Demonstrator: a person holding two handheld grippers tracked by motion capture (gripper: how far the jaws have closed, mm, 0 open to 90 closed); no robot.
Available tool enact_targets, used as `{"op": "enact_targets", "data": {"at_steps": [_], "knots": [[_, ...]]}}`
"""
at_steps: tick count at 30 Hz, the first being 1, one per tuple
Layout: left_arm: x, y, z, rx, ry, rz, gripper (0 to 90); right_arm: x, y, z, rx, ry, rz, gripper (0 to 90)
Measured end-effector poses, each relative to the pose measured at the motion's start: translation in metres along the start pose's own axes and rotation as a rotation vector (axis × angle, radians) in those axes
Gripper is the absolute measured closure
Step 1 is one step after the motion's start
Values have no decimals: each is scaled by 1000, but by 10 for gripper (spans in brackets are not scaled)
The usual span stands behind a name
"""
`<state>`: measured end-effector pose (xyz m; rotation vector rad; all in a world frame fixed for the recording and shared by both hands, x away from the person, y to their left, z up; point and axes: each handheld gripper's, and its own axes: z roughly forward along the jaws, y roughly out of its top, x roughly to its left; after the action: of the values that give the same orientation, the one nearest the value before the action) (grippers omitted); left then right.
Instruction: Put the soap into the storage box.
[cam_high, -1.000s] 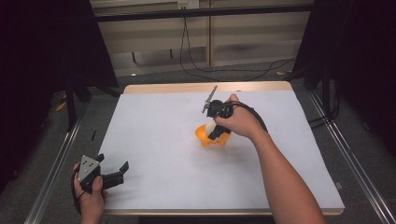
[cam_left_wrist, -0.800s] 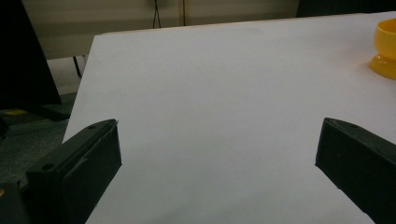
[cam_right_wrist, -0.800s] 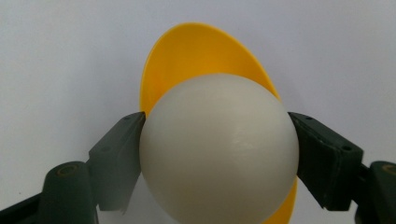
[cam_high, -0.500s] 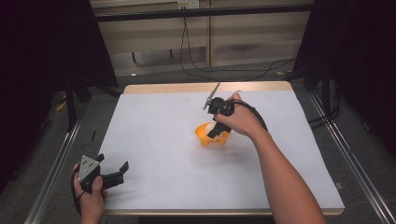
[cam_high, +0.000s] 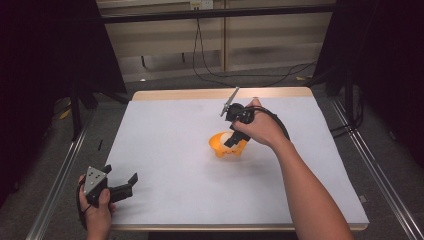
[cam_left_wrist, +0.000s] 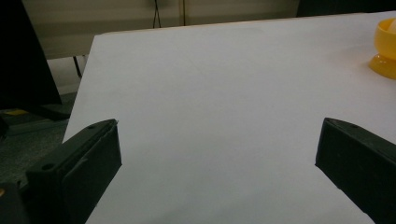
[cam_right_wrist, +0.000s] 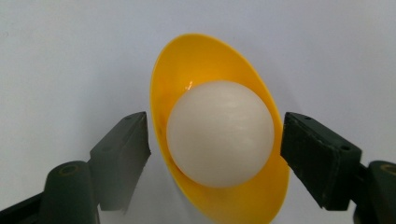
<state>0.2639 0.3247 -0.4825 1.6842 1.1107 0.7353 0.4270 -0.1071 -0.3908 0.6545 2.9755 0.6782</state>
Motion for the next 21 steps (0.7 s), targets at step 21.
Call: {"op": "enact_targets", "data": {"at_steps": [21], "knots": [[-1,0,0,3,0,-1,0,-1,-46,-18,-59,-19,64,257]]}}
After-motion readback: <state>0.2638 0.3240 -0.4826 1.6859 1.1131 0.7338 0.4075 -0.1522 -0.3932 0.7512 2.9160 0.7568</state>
